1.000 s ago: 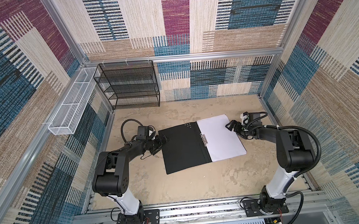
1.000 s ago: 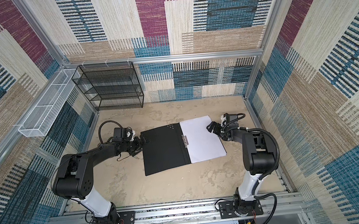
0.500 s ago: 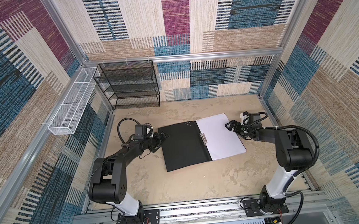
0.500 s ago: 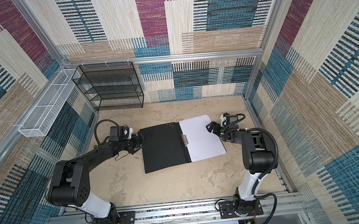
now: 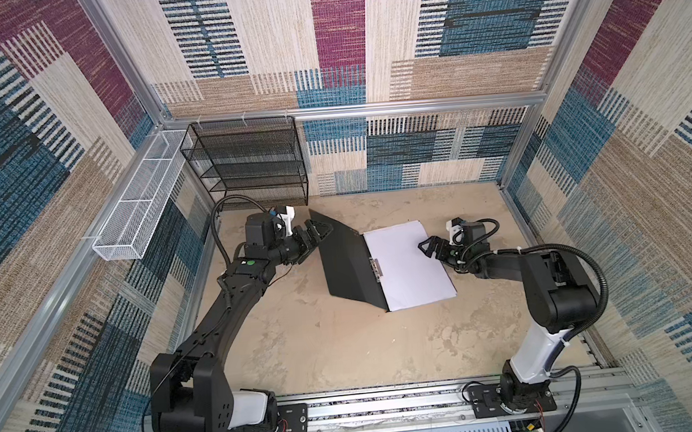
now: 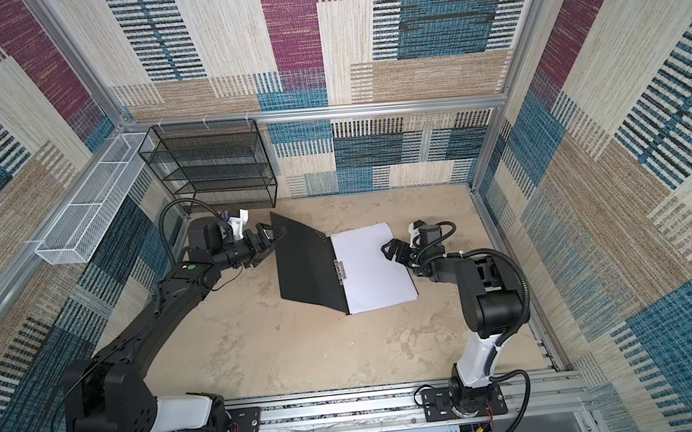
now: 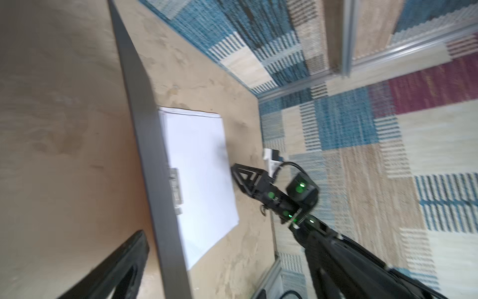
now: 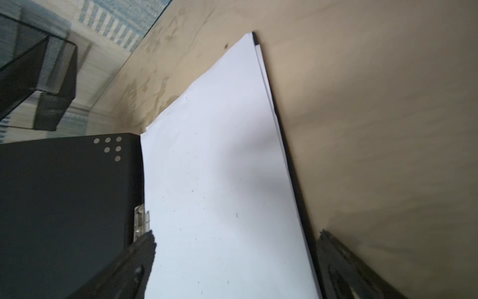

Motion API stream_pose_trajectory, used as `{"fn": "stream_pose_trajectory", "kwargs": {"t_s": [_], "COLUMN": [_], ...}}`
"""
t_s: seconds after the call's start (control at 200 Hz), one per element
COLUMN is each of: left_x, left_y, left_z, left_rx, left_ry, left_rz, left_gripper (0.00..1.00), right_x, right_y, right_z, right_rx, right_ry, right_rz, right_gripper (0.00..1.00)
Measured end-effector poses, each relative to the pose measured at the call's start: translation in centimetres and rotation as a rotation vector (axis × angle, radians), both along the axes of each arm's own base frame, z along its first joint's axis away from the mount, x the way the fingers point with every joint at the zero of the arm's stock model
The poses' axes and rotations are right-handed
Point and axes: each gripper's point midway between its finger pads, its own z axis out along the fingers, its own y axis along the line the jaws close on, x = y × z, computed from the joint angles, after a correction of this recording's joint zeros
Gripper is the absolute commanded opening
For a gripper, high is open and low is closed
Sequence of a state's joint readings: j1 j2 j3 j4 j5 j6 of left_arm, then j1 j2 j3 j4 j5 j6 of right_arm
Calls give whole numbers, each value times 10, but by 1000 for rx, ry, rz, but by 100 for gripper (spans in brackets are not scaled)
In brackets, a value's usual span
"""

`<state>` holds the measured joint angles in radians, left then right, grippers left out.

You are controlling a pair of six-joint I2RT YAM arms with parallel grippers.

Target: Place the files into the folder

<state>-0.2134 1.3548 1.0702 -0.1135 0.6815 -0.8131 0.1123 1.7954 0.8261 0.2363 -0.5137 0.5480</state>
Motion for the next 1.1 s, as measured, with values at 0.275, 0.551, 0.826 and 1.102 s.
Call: {"fn": "stream_pose_trajectory", "kwargs": {"t_s": [0.275,0.551,0.826,1.102], "left_x": [-40,-35,-13,11], "left_y": [-43,-74,-123,-151], "left_z": [20,21,-1,16], "left_rx": [-30,-32,-36,-11], "left_ry": [33,54,121,96], "left_rz": [-140,-204,-282,-280], "left_gripper": [95,95,95,97], "right_x": [-23,-18,-5,3], "right_y": [39,22,-31,-34], "right_z": [5,44,94,130], "right_rx": [152,116,107,51], "right_ry": [69,86,25,-60], "right_rz": [55,-47,-195,-158], "right_gripper": [100,100,100,100]}}
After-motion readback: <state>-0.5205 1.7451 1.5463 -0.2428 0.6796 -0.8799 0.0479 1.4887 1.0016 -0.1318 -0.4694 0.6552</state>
